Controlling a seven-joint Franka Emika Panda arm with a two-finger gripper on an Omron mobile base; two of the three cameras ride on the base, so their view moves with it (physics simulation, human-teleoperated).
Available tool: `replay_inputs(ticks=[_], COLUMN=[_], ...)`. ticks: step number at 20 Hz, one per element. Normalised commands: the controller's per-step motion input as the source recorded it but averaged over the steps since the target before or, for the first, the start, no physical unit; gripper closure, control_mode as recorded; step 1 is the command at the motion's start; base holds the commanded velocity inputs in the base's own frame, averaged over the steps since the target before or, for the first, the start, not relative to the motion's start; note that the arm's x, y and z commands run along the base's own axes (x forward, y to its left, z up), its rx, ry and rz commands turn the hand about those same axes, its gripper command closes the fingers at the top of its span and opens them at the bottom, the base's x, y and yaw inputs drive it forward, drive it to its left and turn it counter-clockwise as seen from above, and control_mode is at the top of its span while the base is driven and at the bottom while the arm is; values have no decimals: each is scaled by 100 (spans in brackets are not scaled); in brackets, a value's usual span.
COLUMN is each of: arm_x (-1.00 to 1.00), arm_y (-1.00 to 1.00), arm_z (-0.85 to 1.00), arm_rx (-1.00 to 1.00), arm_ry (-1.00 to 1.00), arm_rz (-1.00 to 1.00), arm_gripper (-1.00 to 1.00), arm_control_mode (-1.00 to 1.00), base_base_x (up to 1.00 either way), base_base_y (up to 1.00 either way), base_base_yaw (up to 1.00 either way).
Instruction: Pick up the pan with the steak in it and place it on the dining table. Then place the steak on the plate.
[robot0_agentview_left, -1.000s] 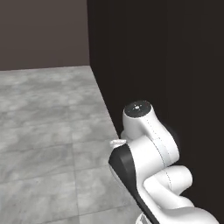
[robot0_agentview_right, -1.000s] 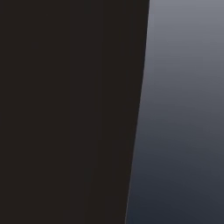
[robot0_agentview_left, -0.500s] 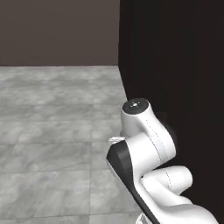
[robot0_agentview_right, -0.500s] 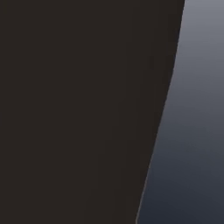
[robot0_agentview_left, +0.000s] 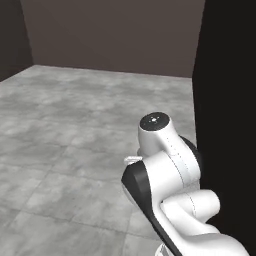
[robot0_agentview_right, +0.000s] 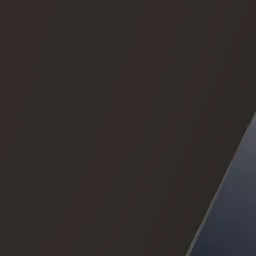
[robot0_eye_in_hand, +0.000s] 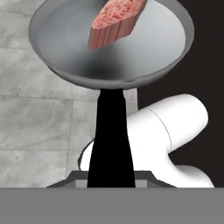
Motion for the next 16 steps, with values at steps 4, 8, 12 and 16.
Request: replay_inputs(ticks=[4, 8, 12, 16], arm_x=[0, 0, 0, 0], arm_y=[0, 0, 0, 0], arm_z=[0, 0, 0, 0], arm_rx=[0, 0, 0, 0], arm_ry=[0, 0, 0, 0], arm_rz=[0, 0, 0, 0], arm_gripper=[100, 100, 100, 100], arm_control_mode=[100, 100, 100, 100], base_base_x=[0, 0, 0, 0], base_base_y=[0, 0, 0, 0], base_base_yaw=[49, 50, 50, 49])
